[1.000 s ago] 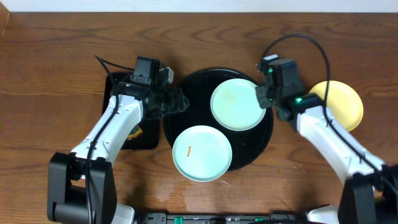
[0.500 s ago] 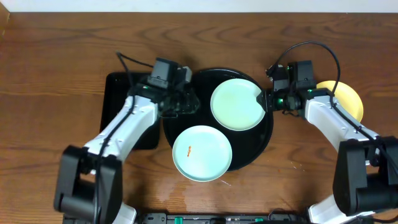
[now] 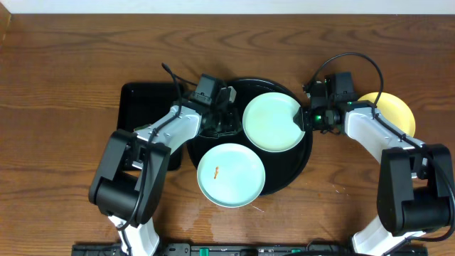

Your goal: Clean dirty plates on tray and stack at the side

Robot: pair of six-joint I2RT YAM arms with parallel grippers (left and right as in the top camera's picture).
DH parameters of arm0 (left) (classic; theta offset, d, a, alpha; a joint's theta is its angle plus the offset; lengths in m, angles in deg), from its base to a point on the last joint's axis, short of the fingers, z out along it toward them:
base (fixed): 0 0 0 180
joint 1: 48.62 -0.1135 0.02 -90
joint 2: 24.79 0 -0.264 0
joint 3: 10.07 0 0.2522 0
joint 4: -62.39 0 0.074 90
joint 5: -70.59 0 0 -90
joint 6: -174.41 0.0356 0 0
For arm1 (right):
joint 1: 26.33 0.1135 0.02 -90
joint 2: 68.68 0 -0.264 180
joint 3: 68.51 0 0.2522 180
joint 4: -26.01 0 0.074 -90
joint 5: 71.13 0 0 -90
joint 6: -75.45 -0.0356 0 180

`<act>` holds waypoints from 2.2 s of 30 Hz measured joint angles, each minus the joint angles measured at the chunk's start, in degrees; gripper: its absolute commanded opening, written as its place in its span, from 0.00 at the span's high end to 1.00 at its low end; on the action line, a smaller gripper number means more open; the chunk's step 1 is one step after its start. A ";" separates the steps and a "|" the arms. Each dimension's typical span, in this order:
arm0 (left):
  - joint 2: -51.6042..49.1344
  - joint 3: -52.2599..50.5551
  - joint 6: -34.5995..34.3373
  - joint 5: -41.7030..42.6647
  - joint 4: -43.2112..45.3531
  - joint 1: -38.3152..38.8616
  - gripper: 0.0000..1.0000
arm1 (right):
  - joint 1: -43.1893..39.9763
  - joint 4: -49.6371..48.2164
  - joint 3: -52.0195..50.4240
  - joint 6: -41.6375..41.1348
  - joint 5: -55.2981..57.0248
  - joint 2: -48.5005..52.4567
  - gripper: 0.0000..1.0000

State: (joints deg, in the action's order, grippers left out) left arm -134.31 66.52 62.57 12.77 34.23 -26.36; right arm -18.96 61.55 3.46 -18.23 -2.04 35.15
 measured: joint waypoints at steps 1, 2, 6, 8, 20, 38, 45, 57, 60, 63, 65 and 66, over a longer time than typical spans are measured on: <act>0.00 0.00 -0.20 0.17 0.02 0.11 0.86 | 0.00 -0.02 0.00 0.20 -0.50 0.00 0.71; 0.00 0.00 -0.35 0.46 0.13 0.13 0.86 | 0.00 -0.07 0.00 0.24 -0.96 -0.02 0.71; 0.00 0.00 -0.61 0.72 1.38 0.13 0.86 | -0.04 0.04 0.00 0.28 -1.77 -0.87 0.71; 0.00 0.00 -0.66 0.74 1.73 0.13 0.86 | -0.13 0.13 0.00 0.28 -1.60 -2.16 0.71; -0.15 0.00 -0.66 -0.94 2.49 0.13 0.86 | -0.59 2.19 0.02 0.28 2.99 -5.20 0.72; -1.95 0.22 -0.66 -2.03 3.54 0.35 0.87 | 0.55 0.87 0.02 0.44 3.80 -0.52 0.72; -1.95 0.22 -0.63 -3.63 3.50 0.35 0.87 | 0.85 -2.91 0.02 0.46 2.95 2.08 0.74; -2.03 0.22 -0.57 -4.72 3.17 0.33 0.86 | 0.81 -5.05 0.55 0.70 -1.05 4.24 0.99; -2.03 0.22 -0.22 -4.55 3.39 0.28 0.72 | 0.81 -4.70 0.55 0.70 -1.25 4.15 0.99; -1.88 0.66 -0.02 -3.45 3.56 0.22 0.47 | 0.85 -3.69 0.55 0.72 -1.33 3.58 0.99; -1.09 0.72 -0.22 -2.75 3.28 -0.13 0.40 | 0.87 -2.93 0.48 0.74 -0.72 2.60 0.99; -0.57 0.72 -0.09 -2.40 2.84 -0.57 0.36 | 0.92 -2.49 0.44 0.74 -0.20 1.77 0.99</act>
State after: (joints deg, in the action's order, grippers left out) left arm -134.87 67.24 62.48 10.37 37.07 -26.93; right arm -18.04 59.06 3.90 -17.49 -2.23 36.92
